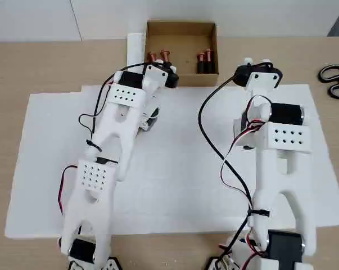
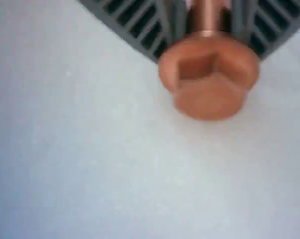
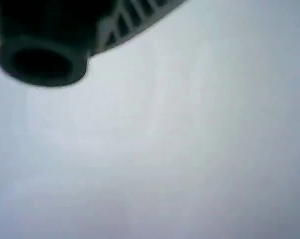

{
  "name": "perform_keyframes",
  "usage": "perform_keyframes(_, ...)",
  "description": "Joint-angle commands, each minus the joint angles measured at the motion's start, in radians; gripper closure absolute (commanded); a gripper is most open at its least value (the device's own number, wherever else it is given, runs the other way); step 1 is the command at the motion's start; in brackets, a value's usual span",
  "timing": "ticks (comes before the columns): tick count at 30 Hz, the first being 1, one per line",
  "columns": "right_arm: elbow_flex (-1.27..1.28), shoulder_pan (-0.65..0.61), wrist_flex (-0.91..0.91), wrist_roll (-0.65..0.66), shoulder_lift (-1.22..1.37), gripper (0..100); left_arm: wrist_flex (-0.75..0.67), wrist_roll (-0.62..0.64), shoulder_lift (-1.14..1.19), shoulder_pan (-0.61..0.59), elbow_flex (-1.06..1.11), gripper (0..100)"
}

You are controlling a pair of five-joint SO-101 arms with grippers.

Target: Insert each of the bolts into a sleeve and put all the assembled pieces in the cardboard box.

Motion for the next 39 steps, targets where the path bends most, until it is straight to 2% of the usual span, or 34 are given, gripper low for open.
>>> perform_keyframes(1, -0.009, -0.001, -0.018, -0.015, -0.048, 99.4, 0.02, -0.003, -0.155, 0.038, -0.007, 99)
perform_keyframes(15, -0.052, -0.027, -0.021, -0.009, -0.082, 99.5, 0.02, -0.002, -0.505, 0.043, -0.01, 99)
perform_keyframes(22, -0.091, -0.12, -0.024, -0.012, -0.306, 99.5, 0.02, -0.002, -0.695, 0.048, -0.002, 99)
perform_keyframes(26, -0.078, -0.131, -0.016, -0.012, -0.427, 99.5, 0.02, -0.002, -0.755, 0.048, -0.002, 99)
perform_keyframes(39, 0.414, -0.13, -0.024, -0.009, -0.673, 99.5, 0.02, -0.002, -0.776, 0.044, 0.101, 99)
